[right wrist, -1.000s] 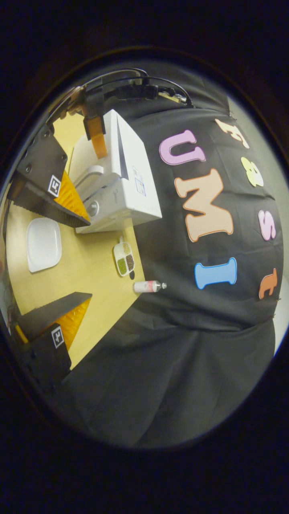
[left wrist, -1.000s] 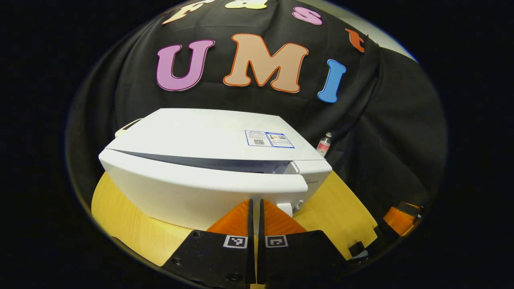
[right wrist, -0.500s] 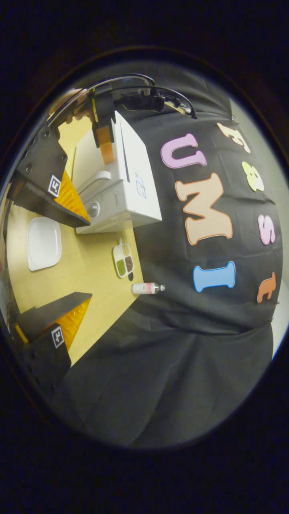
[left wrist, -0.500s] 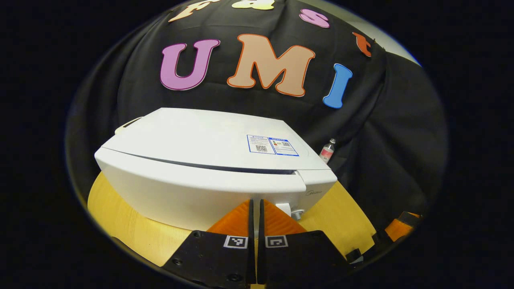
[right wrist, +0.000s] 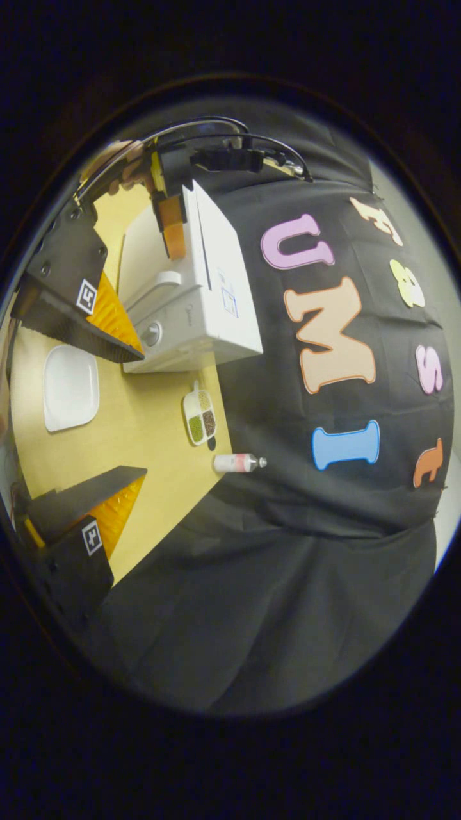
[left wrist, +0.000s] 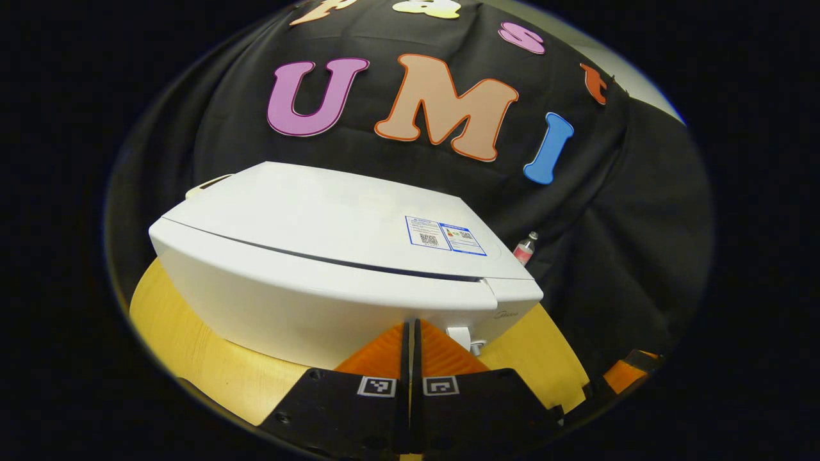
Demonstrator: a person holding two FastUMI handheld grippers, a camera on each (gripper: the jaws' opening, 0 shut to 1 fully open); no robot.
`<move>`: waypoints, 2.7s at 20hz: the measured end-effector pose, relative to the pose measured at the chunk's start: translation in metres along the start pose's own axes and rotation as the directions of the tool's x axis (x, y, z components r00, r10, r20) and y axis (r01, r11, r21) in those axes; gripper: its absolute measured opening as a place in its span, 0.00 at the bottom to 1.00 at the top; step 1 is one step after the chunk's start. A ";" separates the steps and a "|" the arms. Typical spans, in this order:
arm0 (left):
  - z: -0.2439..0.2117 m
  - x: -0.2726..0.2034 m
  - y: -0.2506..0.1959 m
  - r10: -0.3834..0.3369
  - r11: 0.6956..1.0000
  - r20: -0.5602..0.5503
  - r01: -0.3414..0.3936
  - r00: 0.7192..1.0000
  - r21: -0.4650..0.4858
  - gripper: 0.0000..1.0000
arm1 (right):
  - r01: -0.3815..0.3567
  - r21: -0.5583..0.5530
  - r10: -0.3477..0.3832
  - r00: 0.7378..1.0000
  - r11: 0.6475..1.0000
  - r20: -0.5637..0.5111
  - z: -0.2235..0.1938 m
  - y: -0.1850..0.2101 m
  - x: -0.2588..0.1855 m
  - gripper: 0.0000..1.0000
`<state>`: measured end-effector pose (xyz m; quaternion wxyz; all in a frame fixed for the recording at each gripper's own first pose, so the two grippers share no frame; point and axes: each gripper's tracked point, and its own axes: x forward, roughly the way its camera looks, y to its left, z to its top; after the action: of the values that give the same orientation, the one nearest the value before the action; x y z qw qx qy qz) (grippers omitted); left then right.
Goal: Open the microwave oven with the left hand, put the food in, and close the microwave oven.
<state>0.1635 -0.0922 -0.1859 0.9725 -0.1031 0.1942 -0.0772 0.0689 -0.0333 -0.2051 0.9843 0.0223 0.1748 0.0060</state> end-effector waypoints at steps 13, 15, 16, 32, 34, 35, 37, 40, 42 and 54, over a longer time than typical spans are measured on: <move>-0.010 0.007 0.019 0.040 0.998 -0.020 -0.041 0.999 -0.054 0.02 | -0.004 -0.015 0.005 0.998 1.000 0.056 0.008 -0.003 -0.021 1.00; -0.010 0.009 0.028 0.056 0.996 -0.011 -0.056 0.998 -0.068 0.02 | -0.008 -0.017 0.010 0.998 1.000 0.068 0.012 -0.005 -0.031 1.00; -0.012 0.008 0.033 0.071 0.995 -0.019 -0.072 0.997 -0.075 0.01 | -0.011 -0.017 0.012 0.997 1.000 0.070 0.012 -0.005 -0.032 1.00; 0.045 -0.060 0.014 0.088 0.985 0.159 -0.109 0.983 0.131 0.08 | -0.033 -0.077 0.042 0.992 0.996 0.118 0.047 -0.005 -0.045 0.99; 0.052 -0.073 0.006 0.078 0.984 0.191 -0.106 0.979 0.144 0.23 | -0.043 -0.073 0.053 0.989 0.996 0.140 0.061 -0.004 -0.048 0.99; 0.054 -0.080 0.004 0.075 0.983 0.205 -0.107 0.976 0.151 0.30 | -0.045 -0.073 0.056 0.986 0.996 0.155 0.069 -0.004 -0.049 0.99; 0.055 -0.092 0.003 0.078 0.979 0.227 -0.118 0.971 0.169 0.50 | -0.046 -0.080 0.059 0.982 0.996 0.179 0.081 -0.005 -0.053 1.00; 0.053 -0.106 0.009 0.096 0.972 0.231 -0.141 0.968 0.188 0.68 | -0.046 -0.080 0.061 0.978 0.996 0.198 0.092 -0.008 -0.058 0.92; 0.051 -0.115 0.009 0.095 0.974 0.229 -0.137 0.969 0.179 0.85 | -0.051 -0.076 0.065 0.976 0.996 0.206 0.097 -0.010 -0.061 0.92; 0.061 -0.145 0.001 0.111 0.974 0.269 -0.158 0.957 0.160 0.96 | -0.072 -0.096 0.094 0.964 0.993 0.248 0.118 -0.007 -0.072 0.92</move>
<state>0.0547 -0.0533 -0.0786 0.9977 -0.0107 0.0648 -0.0139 0.0421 -0.0471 -0.0703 0.9975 -0.0123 0.0467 0.0518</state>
